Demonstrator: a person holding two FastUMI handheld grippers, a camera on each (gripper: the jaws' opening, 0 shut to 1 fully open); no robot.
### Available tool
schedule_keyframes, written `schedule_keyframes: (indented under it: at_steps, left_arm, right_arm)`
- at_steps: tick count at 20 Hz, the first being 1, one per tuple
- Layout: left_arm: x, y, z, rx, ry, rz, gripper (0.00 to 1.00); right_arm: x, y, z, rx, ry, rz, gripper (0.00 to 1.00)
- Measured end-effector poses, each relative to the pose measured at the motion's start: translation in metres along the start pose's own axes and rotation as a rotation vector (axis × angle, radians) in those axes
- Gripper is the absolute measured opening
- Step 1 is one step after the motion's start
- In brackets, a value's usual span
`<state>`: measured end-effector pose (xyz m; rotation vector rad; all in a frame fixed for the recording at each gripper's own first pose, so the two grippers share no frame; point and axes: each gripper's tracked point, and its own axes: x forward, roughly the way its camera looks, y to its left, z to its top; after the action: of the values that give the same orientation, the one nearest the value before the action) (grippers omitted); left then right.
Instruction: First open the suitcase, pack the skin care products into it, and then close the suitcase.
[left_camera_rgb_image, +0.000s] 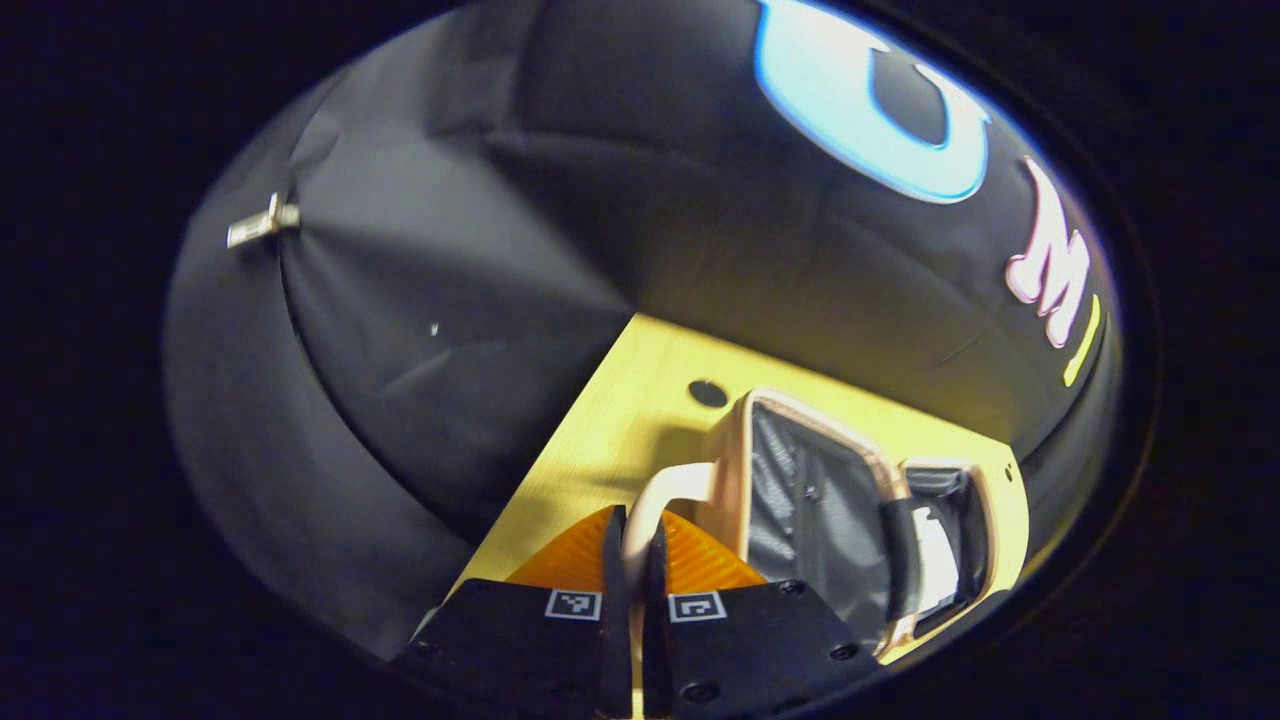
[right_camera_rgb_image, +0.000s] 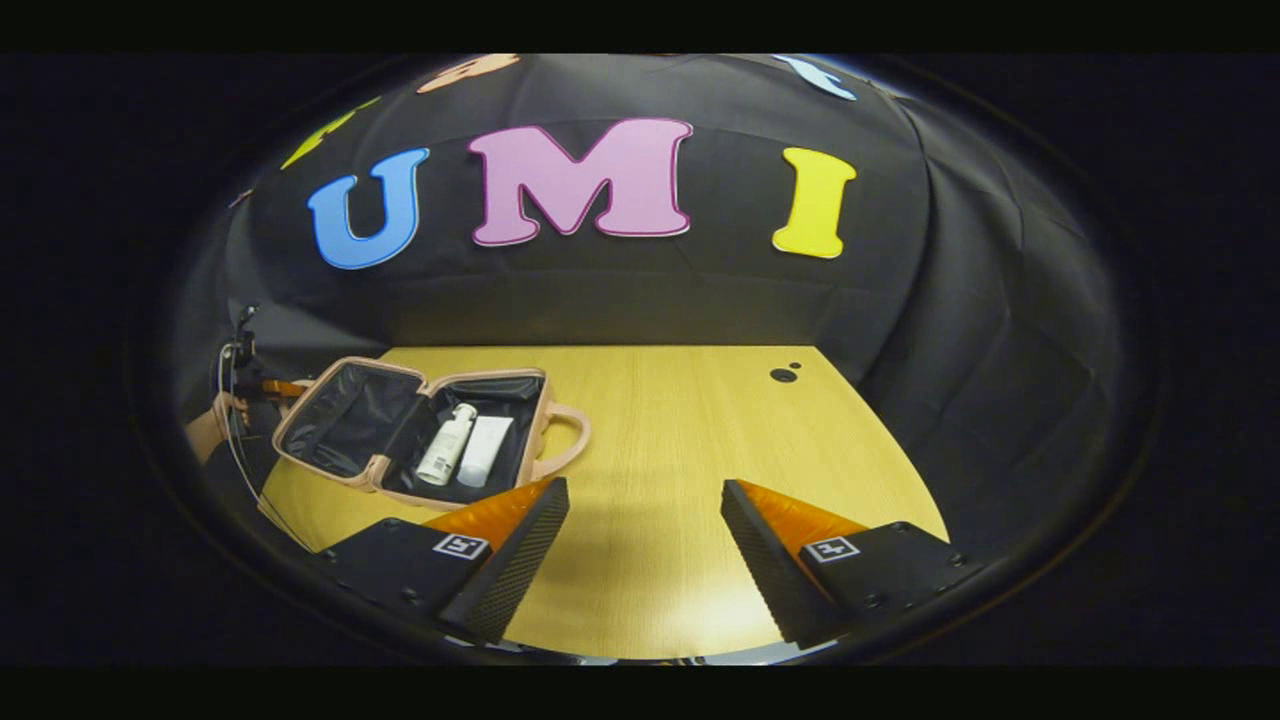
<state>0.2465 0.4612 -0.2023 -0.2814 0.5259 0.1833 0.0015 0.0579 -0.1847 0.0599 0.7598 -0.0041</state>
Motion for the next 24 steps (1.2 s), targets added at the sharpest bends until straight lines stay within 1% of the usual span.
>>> schedule_keyframes:
  at_steps: [1,2,3,4,5,7,8,9,10,12,14,16,18,20,22,24]
  left_arm:
    - [-0.024,-0.017,0.019,-0.011,-0.041,-0.033,0.09]
    - [-0.047,-0.039,0.037,-0.025,-0.076,-0.062,0.09]
    - [-0.067,-0.062,0.054,-0.039,-0.104,-0.093,0.09]
    - [-0.089,-0.091,0.075,-0.047,-0.131,-0.121,0.09]
    - [-0.104,-0.124,0.087,-0.045,-0.153,-0.148,0.09]
    - [-0.126,-0.201,0.088,-0.006,-0.182,-0.203,0.08]
    - [-0.130,-0.237,0.085,0.010,-0.194,-0.230,0.09]
    - [-0.136,-0.275,0.078,0.016,-0.197,-0.262,0.08]
    - [-0.138,-0.311,0.069,0.010,-0.196,-0.289,0.08]
    - [-0.131,-0.373,0.042,-0.001,-0.181,-0.303,0.08]
    - [-0.114,-0.424,0.005,0.053,-0.170,-0.291,0.09]
    - [-0.085,-0.470,-0.038,0.081,-0.119,-0.288,0.09]
    - [-0.061,-0.494,-0.080,0.084,-0.044,-0.258,0.09]
    - [-0.039,-0.503,-0.109,0.117,-0.015,-0.223,0.09]
    - [-0.019,-0.512,-0.131,0.133,0.009,-0.205,0.09]
    - [-0.002,-0.517,-0.153,0.091,0.062,-0.200,0.09]
  right_arm:
    - [0.005,-0.003,0.003,0.003,-0.006,0.015,0.98]
    - [0.008,-0.006,0.008,0.002,-0.009,0.027,0.93]
    - [0.013,-0.014,0.013,-0.001,-0.018,0.038,0.93]
    - [0.016,-0.020,0.019,-0.005,-0.028,0.043,0.94]
    - [0.019,-0.027,0.026,-0.010,-0.044,0.049,0.98]
    - [0.022,-0.040,0.037,-0.010,-0.073,0.061,0.98]
    - [0.023,-0.045,0.042,0.000,-0.083,0.077,0.93]
    - [0.024,-0.052,0.046,0.009,-0.093,0.088,0.93]
    - [0.025,-0.059,0.048,0.017,-0.096,0.097,0.98]
    - [0.028,-0.075,0.050,0.017,-0.099,0.110,0.98]
    - [0.029,-0.095,0.049,-0.026,-0.102,0.106,0.98]
    - [0.032,-0.106,0.051,-0.044,-0.109,0.120,0.97]
    - [0.032,-0.114,0.049,-0.034,-0.112,0.127,0.98]
    - [0.033,-0.121,0.054,-0.049,-0.134,0.119,0.98]
    - [0.031,-0.120,0.052,-0.061,-0.142,0.120,0.98]
    - [0.029,-0.117,0.047,-0.060,-0.134,0.133,0.98]
